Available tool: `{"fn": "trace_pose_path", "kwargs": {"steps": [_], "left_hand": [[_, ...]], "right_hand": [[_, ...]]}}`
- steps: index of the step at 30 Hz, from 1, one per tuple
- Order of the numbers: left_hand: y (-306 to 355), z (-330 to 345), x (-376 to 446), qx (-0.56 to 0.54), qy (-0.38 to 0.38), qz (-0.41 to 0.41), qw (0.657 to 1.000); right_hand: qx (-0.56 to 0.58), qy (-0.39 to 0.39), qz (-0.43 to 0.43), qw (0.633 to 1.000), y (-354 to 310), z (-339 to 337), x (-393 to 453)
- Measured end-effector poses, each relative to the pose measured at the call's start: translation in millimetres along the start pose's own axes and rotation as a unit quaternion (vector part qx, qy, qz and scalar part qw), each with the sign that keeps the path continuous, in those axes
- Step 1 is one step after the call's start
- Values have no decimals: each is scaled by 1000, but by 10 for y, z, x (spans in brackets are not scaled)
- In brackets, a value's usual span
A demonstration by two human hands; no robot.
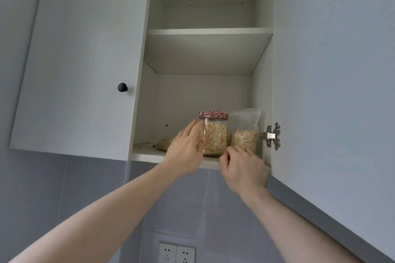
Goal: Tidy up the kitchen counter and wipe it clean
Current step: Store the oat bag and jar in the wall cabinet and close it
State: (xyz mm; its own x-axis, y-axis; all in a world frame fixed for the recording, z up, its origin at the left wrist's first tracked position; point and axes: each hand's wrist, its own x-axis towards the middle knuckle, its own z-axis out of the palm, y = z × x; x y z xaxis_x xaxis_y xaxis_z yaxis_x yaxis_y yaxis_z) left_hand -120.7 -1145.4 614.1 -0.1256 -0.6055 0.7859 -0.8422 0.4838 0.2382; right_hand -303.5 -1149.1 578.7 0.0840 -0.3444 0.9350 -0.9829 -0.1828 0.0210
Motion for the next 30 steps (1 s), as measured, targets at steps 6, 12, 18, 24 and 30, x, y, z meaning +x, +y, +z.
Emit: {"fn": "trace_pose_path", "kwargs": {"steps": [6, 12, 18, 24, 30], "left_hand": [[-393, 40, -730, 83, 49, 21, 995], [-603, 64, -988, 173, 41, 39, 983], [-485, 157, -985, 196, 37, -5, 980], [-426, 36, -1018, 214, -33, -26, 976], [-313, -147, -1009, 201, -118, -48, 971]], "right_hand": [[-6, -9, -14, 1000, 18, -28, 10], [-24, -18, -28, 999, -55, -45, -137], [-21, 3, 1, 1000, -311, 28, -383], [0, -15, -19, 1000, -320, -25, -493], [-13, -57, -24, 998, -281, -112, -523]]}}
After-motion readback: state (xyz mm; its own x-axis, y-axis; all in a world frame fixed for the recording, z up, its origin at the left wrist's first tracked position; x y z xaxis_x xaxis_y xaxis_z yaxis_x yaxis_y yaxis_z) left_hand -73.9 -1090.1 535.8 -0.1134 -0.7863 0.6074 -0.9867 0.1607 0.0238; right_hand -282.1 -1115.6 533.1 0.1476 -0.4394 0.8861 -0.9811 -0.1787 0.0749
